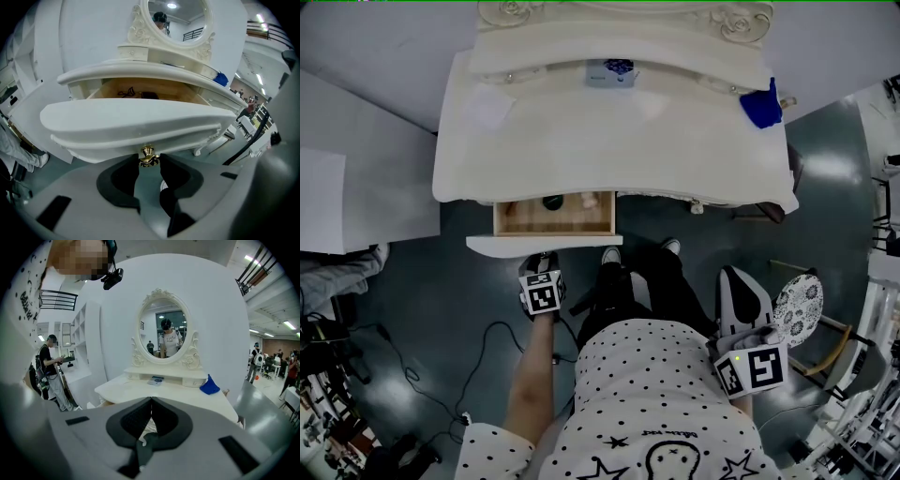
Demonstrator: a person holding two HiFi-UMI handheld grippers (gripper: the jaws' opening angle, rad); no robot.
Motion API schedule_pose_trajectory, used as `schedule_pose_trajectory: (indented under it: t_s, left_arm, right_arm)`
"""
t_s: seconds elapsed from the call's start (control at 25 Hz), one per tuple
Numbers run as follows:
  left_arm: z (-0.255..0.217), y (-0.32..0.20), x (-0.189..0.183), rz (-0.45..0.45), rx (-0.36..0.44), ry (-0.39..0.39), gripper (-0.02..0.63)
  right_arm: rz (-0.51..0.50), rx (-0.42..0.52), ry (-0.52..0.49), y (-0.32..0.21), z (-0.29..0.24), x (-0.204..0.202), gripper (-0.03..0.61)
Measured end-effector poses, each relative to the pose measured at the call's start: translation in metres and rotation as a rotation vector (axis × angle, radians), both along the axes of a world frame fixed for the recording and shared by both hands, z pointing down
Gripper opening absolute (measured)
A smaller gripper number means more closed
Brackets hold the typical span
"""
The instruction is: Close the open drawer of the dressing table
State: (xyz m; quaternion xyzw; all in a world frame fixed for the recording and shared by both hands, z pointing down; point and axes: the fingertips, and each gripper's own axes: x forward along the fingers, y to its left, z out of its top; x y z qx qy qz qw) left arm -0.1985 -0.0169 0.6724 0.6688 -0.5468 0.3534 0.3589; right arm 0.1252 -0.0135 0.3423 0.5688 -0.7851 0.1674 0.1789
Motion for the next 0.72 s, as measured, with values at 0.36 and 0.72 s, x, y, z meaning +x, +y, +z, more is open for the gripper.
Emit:
schedule_pose_trajectory:
  t_s: [0.36,0.72]
  left_arm:
    - [0.000,-0.011,0.000,0.005,-0.002,-0.001,0.150]
    - [0.001,-0.025,0.002,0.012,0.010,-0.001,0.150]
  right_arm:
    - [0.016,0.003,-0.002,-0.004,-0.001,0.004,0.009]
    - [0.033,0.005,-0.001,-0.006,-0.001,0.008,0.009]
